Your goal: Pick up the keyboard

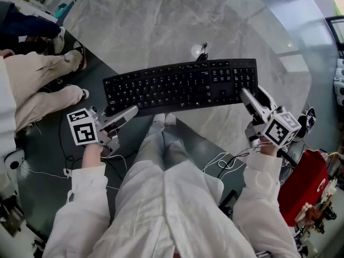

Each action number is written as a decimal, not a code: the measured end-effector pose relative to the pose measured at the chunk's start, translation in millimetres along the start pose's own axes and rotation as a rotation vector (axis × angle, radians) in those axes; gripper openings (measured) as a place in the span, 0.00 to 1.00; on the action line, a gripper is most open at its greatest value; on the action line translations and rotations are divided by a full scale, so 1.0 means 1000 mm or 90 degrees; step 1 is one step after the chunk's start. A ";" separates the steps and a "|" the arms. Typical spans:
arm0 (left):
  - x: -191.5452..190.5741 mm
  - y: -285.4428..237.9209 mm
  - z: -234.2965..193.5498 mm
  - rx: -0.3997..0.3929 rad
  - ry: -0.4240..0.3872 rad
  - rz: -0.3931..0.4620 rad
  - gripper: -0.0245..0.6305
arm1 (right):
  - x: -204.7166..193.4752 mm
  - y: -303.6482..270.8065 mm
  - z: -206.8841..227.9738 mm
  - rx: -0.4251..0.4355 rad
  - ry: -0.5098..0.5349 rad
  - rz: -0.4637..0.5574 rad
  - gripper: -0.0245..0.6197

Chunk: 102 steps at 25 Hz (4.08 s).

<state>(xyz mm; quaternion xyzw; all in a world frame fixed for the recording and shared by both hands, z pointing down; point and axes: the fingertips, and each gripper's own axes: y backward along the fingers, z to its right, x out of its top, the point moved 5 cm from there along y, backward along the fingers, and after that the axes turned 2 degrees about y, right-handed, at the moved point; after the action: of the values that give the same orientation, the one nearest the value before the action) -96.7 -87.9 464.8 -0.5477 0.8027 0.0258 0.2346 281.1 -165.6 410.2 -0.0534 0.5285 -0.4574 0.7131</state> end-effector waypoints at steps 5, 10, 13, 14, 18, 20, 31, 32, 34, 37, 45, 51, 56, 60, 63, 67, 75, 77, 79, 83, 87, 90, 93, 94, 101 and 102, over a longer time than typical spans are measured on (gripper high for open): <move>-0.015 -0.004 -0.009 0.012 0.052 0.010 0.30 | -0.003 -0.013 0.011 0.012 -0.006 -0.052 0.46; -0.014 -0.006 -0.015 0.015 0.057 0.011 0.30 | -0.006 -0.021 0.016 0.013 -0.019 -0.066 0.47; -0.009 -0.005 -0.011 0.007 0.039 0.011 0.30 | -0.005 -0.015 0.012 0.012 -0.016 -0.049 0.47; -0.009 -0.005 -0.011 0.004 0.034 0.011 0.30 | -0.006 -0.013 0.012 0.013 -0.014 -0.042 0.46; -0.005 -0.004 -0.006 -0.006 0.009 0.010 0.30 | -0.005 -0.005 0.008 0.013 -0.006 -0.021 0.46; 0.001 -0.001 -0.001 -0.009 -0.007 0.009 0.30 | -0.001 0.000 0.002 0.011 0.001 -0.006 0.46; 0.023 -0.001 0.036 -0.027 -0.088 0.008 0.30 | 0.018 0.035 -0.012 0.005 0.022 0.054 0.46; 0.025 -0.001 0.039 -0.029 -0.093 0.009 0.30 | 0.020 0.038 -0.013 0.004 0.024 0.059 0.46; 0.029 0.000 0.044 -0.036 -0.102 0.012 0.30 | 0.024 0.044 -0.016 0.002 0.025 0.069 0.46; 0.036 0.003 0.052 -0.044 -0.114 0.019 0.30 | 0.030 0.050 -0.024 -0.002 0.028 0.088 0.46; 0.032 -0.002 0.081 -0.056 -0.161 0.032 0.30 | 0.035 0.083 -0.027 0.000 0.054 0.134 0.46; 0.010 -0.007 0.102 -0.063 -0.195 0.044 0.30 | 0.023 0.114 -0.028 0.005 0.073 0.169 0.46; 0.011 0.000 0.107 -0.065 -0.222 0.047 0.30 | 0.018 0.117 -0.035 0.007 0.077 0.188 0.46; 0.011 0.001 0.110 -0.066 -0.225 0.047 0.30 | 0.016 0.122 -0.039 0.005 0.074 0.199 0.46; 0.013 0.002 0.111 -0.069 -0.226 0.047 0.31 | 0.017 0.123 -0.040 0.001 0.071 0.200 0.46; 0.014 0.001 0.110 -0.073 -0.227 0.047 0.31 | 0.016 0.123 -0.040 -0.005 0.068 0.197 0.46; 0.012 0.000 0.110 -0.071 -0.223 0.047 0.31 | 0.014 0.124 -0.039 -0.011 0.064 0.187 0.46; 0.011 0.002 0.110 -0.068 -0.223 0.051 0.31 | 0.014 0.123 -0.039 -0.008 0.062 0.184 0.46; 0.012 0.004 0.112 -0.068 -0.226 0.058 0.31 | 0.018 0.122 -0.041 -0.005 0.066 0.185 0.46; 0.009 0.007 0.112 -0.066 -0.217 0.066 0.31 | 0.018 0.122 -0.043 -0.007 0.062 0.179 0.46; 0.004 -0.003 0.105 -0.055 -0.209 0.077 0.32 | 0.012 0.117 -0.033 0.009 0.064 0.171 0.46; 0.007 -0.007 0.106 -0.050 -0.216 0.094 0.33 | 0.016 0.113 -0.032 0.032 0.077 0.177 0.46; 0.008 -0.008 0.108 -0.052 -0.212 0.100 0.33 | 0.019 0.113 -0.032 0.036 0.079 0.176 0.46; 0.007 -0.008 0.108 -0.054 -0.208 0.099 0.33 | 0.019 0.113 -0.031 0.034 0.077 0.174 0.46; 0.008 -0.007 0.109 -0.046 -0.219 0.093 0.33 | 0.013 0.110 -0.029 0.034 0.062 0.159 0.46; 0.007 -0.007 0.108 -0.050 -0.214 0.093 0.33 | 0.014 0.110 -0.030 0.033 0.064 0.159 0.46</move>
<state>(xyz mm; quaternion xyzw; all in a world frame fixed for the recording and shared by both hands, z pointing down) -54.8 -64.7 367.6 -0.4845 0.7884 0.1651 0.3412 323.0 -100.0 326.5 0.0543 0.5539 -0.3809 0.7384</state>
